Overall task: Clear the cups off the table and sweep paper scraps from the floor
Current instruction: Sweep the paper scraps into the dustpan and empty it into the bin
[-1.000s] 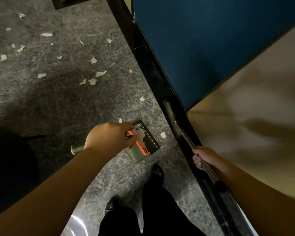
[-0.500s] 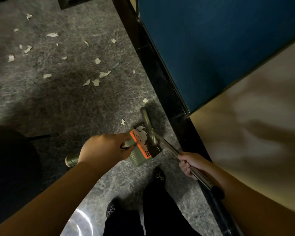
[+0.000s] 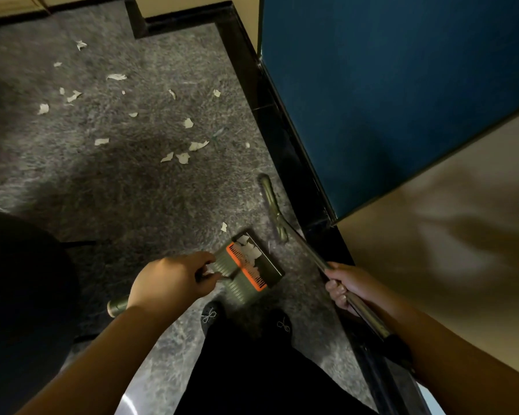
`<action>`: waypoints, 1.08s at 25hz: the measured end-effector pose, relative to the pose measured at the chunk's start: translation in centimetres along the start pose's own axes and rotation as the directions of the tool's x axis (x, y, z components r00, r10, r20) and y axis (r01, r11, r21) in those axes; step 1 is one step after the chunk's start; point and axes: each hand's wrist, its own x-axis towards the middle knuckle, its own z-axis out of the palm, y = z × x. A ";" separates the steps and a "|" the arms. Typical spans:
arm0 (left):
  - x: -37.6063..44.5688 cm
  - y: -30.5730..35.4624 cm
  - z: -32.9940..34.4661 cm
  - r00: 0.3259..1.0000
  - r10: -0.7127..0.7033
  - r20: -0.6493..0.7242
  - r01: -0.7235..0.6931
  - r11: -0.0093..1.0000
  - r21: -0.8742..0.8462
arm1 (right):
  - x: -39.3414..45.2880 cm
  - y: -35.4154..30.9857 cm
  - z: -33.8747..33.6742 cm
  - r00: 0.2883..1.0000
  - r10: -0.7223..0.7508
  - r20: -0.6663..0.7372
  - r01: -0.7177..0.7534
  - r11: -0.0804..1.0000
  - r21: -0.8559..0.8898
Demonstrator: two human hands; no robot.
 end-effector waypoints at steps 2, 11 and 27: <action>0.0 -2.0 -1.2 0.999 -0.039 0.021 0.039 0.999 -0.011 | 0.0 -0.2 1.9 0.999 -0.044 -0.019 0.044 0.999 0.023; -0.2 -13.5 -6.1 0.994 -0.092 -0.058 0.093 0.995 0.019 | 2.0 -1.3 9.2 0.994 -0.065 -0.092 0.070 0.996 0.052; 13.0 -16.4 -4.8 0.968 -0.250 -0.012 0.249 0.968 -0.021 | 7.0 -13.1 10.6 0.993 0.009 -0.120 -0.012 1.000 -0.024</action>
